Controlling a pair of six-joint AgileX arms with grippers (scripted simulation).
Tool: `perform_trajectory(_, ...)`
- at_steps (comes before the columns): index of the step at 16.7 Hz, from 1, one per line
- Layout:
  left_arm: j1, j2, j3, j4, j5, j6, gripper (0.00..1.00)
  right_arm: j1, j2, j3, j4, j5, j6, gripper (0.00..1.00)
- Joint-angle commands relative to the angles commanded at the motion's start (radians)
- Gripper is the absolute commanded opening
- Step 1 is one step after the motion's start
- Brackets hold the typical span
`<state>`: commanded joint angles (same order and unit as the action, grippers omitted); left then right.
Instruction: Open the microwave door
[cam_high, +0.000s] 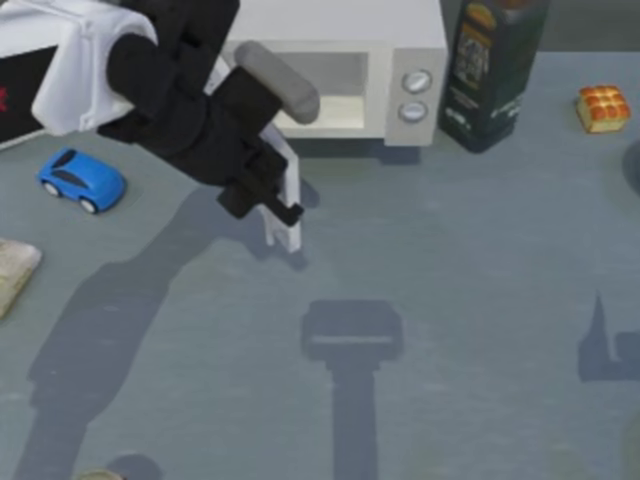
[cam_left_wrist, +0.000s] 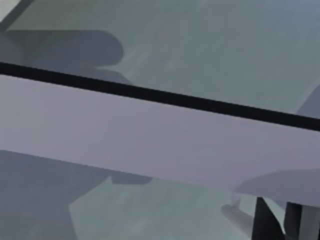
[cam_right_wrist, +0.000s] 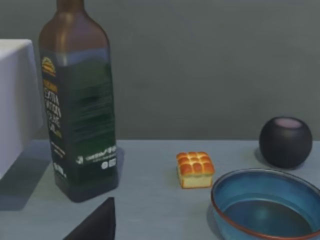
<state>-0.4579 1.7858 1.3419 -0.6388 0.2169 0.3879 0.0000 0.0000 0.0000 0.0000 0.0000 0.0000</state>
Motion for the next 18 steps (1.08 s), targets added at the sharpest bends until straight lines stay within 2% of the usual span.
perform_trajectory(5, 0.003, 0.001, -0.004, -0.004, 0.011, 0.014, 0.0, 0.0, 0.0, 0.0, 0.0, 0.0, 0.0, 1.0)
perform_trajectory(12, 0.075, -0.024, -0.022, -0.051, 0.092, 0.19, 0.0, 0.0, 0.0, 0.0, 0.0, 0.0, 0.0, 1.0)
perform_trajectory(18, 0.079, -0.025, -0.023, -0.054, 0.097, 0.2, 0.0, 0.0, 0.0, 0.0, 0.0, 0.0, 0.0, 1.0)
